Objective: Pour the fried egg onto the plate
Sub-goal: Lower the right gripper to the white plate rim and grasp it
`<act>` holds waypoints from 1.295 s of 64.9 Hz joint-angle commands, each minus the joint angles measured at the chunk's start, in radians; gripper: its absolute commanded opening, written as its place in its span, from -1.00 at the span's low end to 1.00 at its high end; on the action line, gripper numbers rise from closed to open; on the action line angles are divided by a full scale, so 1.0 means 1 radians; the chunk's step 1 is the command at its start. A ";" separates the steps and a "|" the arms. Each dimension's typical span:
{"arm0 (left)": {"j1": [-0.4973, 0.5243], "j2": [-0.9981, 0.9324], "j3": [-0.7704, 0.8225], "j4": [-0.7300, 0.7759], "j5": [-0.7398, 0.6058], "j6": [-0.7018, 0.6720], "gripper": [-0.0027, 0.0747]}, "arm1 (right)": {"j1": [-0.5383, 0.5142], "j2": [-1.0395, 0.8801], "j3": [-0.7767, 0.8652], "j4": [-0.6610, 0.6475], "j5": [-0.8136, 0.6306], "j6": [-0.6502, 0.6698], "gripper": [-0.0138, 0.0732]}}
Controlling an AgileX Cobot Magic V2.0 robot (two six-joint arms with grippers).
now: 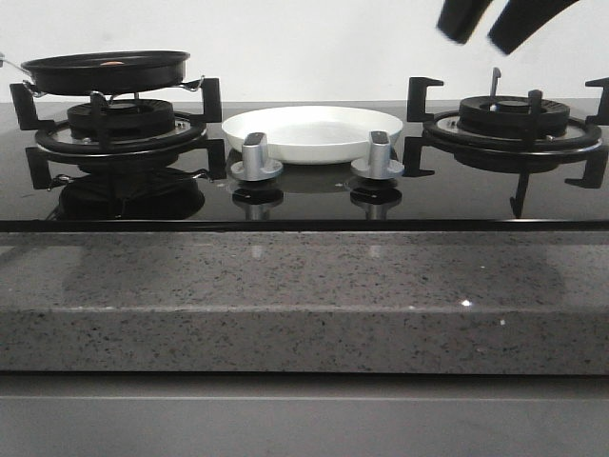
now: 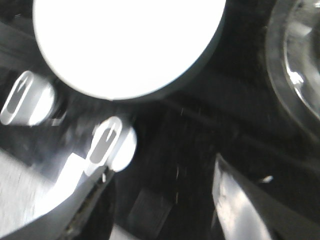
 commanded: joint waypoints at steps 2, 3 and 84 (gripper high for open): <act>-0.008 0.007 -0.036 -0.006 -0.084 0.003 0.34 | 0.000 0.069 -0.158 0.026 0.034 0.042 0.34; -0.008 0.007 -0.036 -0.006 -0.084 0.003 0.34 | -0.002 0.098 -0.184 0.026 0.045 0.052 0.34; -0.008 0.007 -0.036 -0.006 -0.084 0.003 0.34 | -0.004 0.485 -0.611 0.031 0.179 0.131 0.03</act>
